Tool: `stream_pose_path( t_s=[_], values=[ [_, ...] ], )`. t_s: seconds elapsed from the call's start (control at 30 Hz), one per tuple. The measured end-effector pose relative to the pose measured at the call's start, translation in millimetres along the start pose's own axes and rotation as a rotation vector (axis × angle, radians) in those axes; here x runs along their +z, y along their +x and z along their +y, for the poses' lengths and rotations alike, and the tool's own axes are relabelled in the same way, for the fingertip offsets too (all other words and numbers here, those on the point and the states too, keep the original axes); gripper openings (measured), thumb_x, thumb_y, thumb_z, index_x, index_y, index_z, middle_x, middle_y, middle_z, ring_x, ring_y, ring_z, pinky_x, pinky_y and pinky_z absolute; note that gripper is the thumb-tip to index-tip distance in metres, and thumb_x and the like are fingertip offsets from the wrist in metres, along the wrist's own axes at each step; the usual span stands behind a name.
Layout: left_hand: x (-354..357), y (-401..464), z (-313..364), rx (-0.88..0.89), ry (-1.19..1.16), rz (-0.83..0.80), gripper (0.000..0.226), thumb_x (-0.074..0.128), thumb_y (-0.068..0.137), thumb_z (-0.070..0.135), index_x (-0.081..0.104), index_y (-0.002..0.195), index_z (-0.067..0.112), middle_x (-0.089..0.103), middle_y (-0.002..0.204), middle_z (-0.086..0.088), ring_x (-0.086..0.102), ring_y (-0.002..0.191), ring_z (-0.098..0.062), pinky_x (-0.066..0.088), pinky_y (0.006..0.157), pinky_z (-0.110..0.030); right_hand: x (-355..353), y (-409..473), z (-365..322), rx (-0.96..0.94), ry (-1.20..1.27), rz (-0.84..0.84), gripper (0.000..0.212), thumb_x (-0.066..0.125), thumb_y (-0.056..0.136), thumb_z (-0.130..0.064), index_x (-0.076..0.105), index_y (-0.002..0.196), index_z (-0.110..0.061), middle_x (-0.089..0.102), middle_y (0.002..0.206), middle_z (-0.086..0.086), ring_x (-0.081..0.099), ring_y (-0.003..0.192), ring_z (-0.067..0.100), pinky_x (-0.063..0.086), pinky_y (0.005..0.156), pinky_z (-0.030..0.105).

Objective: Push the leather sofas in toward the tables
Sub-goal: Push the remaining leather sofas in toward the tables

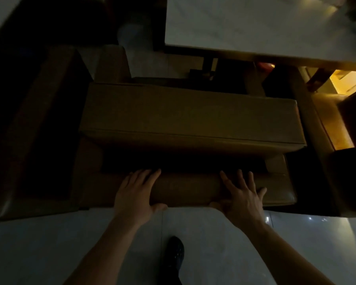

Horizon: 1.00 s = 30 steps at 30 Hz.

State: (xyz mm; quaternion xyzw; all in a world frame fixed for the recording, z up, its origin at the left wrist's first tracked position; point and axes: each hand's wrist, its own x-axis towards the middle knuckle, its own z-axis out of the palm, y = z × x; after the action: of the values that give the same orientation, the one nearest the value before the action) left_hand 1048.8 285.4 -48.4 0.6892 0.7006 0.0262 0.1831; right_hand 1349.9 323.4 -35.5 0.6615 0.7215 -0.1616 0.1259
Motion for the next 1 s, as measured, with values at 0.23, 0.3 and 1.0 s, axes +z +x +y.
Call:
stream_pose_path(
  t_s=[0.23,0.3,1.0],
  values=[
    [8,-27,-15,0.010,0.009,0.052,0.103,0.062,0.067,0.080,0.023,0.153,0.038,0.036,0.156,0.005,0.027,0.144,-0.019,0.012,0.121,-0.038,14,-23,-14,-0.013,-0.016,-0.036,0.103,0.042,0.073,-0.089,-0.008,0.154,-0.048,-0.009,0.167,0.010,-0.019,0.149,0.041,0.008,0.110,0.079],
    [10,-42,-22,0.005,0.026,0.035,0.104,0.062,0.065,0.082,0.025,0.152,0.039,0.040,0.154,0.005,0.031,0.143,-0.020,0.017,0.120,-0.040,23,-38,-22,-0.008,-0.013,-0.058,0.103,0.038,0.073,-0.090,-0.010,0.153,-0.048,-0.012,0.166,0.010,-0.022,0.148,0.042,0.006,0.110,0.079],
    [4,-87,-56,0.047,-0.099,-0.035,0.100,0.065,0.079,0.064,0.005,0.155,0.039,0.009,0.164,0.008,-0.004,0.150,-0.017,-0.014,0.114,-0.032,23,-60,-61,0.088,-0.078,-0.280,0.108,0.036,0.055,-0.095,-0.032,0.130,-0.060,-0.015,0.166,0.002,-0.017,0.148,0.043,0.018,0.109,0.077]
  ],
)
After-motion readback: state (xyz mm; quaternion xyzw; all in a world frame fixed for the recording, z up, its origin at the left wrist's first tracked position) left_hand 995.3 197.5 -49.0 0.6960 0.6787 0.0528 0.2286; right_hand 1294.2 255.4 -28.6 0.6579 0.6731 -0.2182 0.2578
